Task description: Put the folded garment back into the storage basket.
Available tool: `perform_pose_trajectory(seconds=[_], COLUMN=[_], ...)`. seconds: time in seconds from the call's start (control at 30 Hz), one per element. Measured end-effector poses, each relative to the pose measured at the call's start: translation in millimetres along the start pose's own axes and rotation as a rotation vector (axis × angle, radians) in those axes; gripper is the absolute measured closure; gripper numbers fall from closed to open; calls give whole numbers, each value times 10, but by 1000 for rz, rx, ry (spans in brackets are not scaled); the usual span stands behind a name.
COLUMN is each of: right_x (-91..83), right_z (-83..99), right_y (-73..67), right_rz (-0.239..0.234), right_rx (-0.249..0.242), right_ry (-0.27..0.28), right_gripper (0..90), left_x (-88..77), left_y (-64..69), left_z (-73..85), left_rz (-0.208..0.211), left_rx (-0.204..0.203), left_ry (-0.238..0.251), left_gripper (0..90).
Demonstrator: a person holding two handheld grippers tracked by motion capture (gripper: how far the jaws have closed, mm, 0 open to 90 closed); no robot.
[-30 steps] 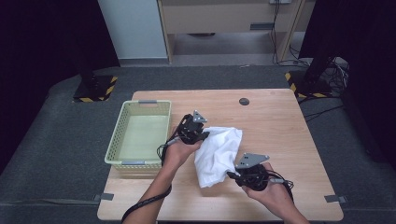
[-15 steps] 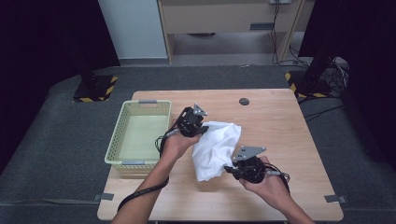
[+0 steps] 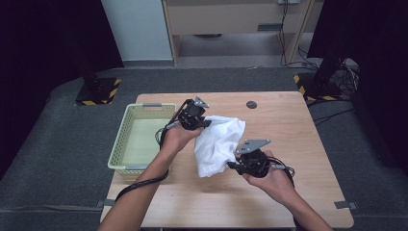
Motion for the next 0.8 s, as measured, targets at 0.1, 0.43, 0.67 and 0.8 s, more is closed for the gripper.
perform_pose_trajectory(seconds=[0.1,0.43,0.67,0.8], right_x=[-20,36,57,61], right_z=[-54,-239,-374,-481], right_y=[36,50,20,-25], right_rz=[-5,-14,9,20], right_rx=[1,-17,-25,-38], right_ry=[8,23,31,39], right_gripper=[785,785,784,785], left_x=[-24,-131,-231,-290], left_y=[-24,-239,-335,-429], left_z=[-14,-51,-50,9], left_rz=[-2,-15,-34,-33], left_rx=[5,-16,-2,-10], left_ry=[13,22,28,31], left_gripper=[787,787,787,787])
Point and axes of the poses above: each handheld gripper's, and its own axes: x roughly forward along the jaws, z roughly out of its underside, y roughly to its right, the point moved 4 cm from there along x, roughly forward along the jaws, and after that the axes turned 9 degrees about -z, right-handed, at the moved point
